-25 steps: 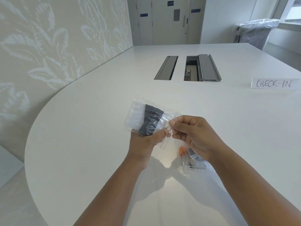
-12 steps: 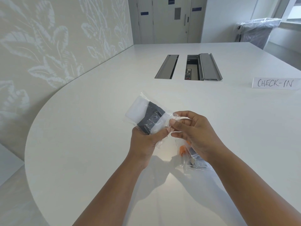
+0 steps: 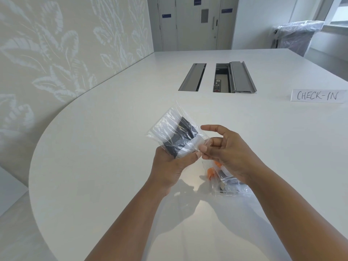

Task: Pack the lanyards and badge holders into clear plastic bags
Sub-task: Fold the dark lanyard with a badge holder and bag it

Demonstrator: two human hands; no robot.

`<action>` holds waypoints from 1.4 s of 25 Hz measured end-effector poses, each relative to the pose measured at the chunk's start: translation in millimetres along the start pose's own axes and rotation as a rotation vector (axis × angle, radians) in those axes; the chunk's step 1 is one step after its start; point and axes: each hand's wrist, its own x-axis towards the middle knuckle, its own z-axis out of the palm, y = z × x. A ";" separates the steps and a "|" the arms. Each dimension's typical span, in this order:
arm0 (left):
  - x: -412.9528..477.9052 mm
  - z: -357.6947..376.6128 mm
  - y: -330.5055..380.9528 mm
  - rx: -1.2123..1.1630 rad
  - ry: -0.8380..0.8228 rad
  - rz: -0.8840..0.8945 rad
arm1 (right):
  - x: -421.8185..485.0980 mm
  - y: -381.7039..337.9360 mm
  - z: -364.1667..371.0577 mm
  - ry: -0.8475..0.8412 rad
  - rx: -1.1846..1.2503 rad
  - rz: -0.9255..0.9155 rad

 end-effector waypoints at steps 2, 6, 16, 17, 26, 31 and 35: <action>-1.0 -0.8 2.5 0.014 -0.003 -0.003 | -0.7 -2.3 -2.4 -0.023 -0.026 -0.008; 0.5 -5.4 2.0 0.052 -0.008 -0.019 | 0.4 -2.7 -5.1 -0.014 -0.154 -0.034; 2.0 -8.0 2.9 0.075 0.020 -0.094 | 0.7 -1.2 -2.5 0.095 -0.124 -0.066; 1.9 -8.0 3.2 0.068 0.015 -0.096 | 0.5 -1.3 -2.7 0.110 -0.094 -0.052; 1.5 -6.5 2.5 0.020 0.025 -0.132 | -1.8 -5.9 -5.4 0.166 -0.062 -0.039; 0.9 -3.6 0.3 0.016 -0.009 -0.148 | 0.4 -5.5 -12.7 0.198 -0.073 -0.022; 1.8 -2.3 -3.2 -0.020 -0.015 -0.186 | -1.3 -13.9 -20.8 0.153 -0.153 -0.005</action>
